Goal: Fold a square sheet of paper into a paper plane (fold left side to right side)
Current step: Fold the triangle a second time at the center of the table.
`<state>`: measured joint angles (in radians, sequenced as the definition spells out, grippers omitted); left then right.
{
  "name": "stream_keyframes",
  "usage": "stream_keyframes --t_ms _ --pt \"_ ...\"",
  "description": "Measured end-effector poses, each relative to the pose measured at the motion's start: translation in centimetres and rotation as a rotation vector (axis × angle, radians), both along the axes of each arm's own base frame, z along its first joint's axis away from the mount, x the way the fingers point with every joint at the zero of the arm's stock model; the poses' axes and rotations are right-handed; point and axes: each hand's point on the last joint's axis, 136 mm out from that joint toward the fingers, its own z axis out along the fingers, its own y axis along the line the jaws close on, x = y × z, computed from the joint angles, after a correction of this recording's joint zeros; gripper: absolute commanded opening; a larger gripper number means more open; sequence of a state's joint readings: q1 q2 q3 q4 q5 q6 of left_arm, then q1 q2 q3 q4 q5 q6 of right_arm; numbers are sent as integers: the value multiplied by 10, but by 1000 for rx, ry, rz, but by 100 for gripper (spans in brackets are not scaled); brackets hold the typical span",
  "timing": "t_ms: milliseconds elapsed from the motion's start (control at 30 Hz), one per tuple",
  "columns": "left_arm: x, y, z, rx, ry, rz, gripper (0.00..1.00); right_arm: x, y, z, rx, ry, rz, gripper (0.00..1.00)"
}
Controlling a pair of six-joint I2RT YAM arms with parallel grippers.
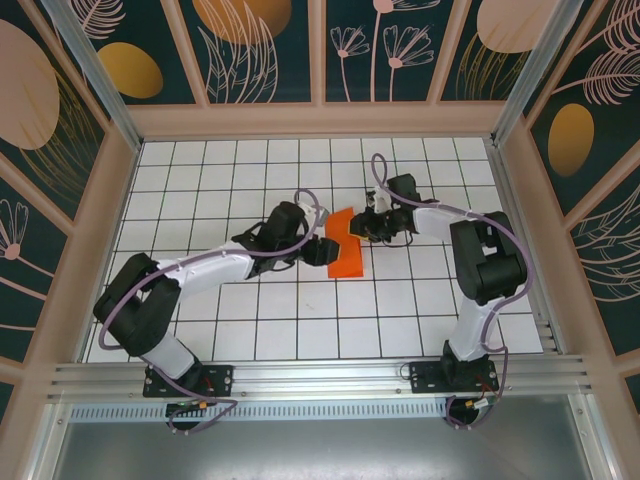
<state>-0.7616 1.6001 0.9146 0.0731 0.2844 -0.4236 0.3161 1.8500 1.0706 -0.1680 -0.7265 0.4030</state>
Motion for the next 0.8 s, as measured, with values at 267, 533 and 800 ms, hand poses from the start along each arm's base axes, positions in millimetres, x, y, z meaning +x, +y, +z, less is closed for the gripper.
stream_keyframes --t_ms 267,533,800 --pt "-37 -35 -26 194 -36 -93 57 -8 -2 0 -8 82 -17 14" --pt "-33 -56 -47 332 -67 -66 62 -11 -2 0 -10 110 -28 12" --pt "-31 -60 -57 420 -78 -29 65 -10 -2 0 -9 113 -30 11"
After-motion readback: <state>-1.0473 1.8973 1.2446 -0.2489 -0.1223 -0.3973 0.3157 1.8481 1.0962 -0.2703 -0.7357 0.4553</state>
